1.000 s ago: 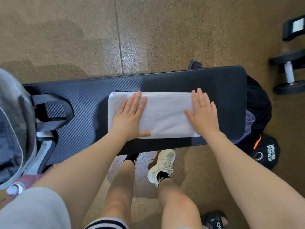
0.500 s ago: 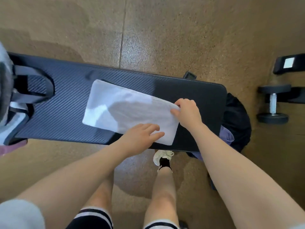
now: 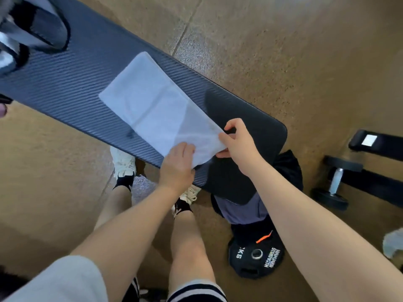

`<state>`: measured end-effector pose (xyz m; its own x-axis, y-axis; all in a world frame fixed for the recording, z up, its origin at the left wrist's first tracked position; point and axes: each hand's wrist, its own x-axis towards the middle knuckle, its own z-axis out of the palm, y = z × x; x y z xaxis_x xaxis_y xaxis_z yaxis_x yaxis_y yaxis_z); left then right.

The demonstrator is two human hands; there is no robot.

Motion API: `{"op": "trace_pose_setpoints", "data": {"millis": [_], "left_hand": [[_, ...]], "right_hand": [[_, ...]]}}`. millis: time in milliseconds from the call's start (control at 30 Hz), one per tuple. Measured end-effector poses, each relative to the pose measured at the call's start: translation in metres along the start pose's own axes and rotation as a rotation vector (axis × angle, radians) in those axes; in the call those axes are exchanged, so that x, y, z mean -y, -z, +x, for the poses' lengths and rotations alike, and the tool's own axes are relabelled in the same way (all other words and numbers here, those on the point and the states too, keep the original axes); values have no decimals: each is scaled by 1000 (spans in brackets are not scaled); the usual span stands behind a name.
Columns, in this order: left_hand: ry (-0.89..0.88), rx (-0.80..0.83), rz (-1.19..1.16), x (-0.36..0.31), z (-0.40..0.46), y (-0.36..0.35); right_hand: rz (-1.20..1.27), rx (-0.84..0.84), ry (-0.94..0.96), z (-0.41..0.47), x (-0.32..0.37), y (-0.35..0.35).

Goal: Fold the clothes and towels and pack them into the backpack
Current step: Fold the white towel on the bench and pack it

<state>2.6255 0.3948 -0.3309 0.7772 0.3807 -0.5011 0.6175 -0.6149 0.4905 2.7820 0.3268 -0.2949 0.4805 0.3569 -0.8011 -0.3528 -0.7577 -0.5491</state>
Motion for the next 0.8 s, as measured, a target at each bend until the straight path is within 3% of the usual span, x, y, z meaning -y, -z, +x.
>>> {"op": "trace_pose_setpoints", "data": {"millis": [167, 367, 533, 733, 800], "left_hand": [[102, -3, -321, 18, -11, 43], [250, -196, -561, 53, -10, 80], [343, -198, -460, 87, 10, 86], [302, -157, -197, 100, 26, 91], [290, -106, -153, 101, 27, 91]], "right_hand": [[-191, 106, 121, 4, 24, 0], [-307, 282, 187, 23, 65, -18], [-732, 26, 274, 62, 79, -54], [-717, -213, 187, 68, 75, -94], [-880, -315, 440, 51, 68, -103]]}}
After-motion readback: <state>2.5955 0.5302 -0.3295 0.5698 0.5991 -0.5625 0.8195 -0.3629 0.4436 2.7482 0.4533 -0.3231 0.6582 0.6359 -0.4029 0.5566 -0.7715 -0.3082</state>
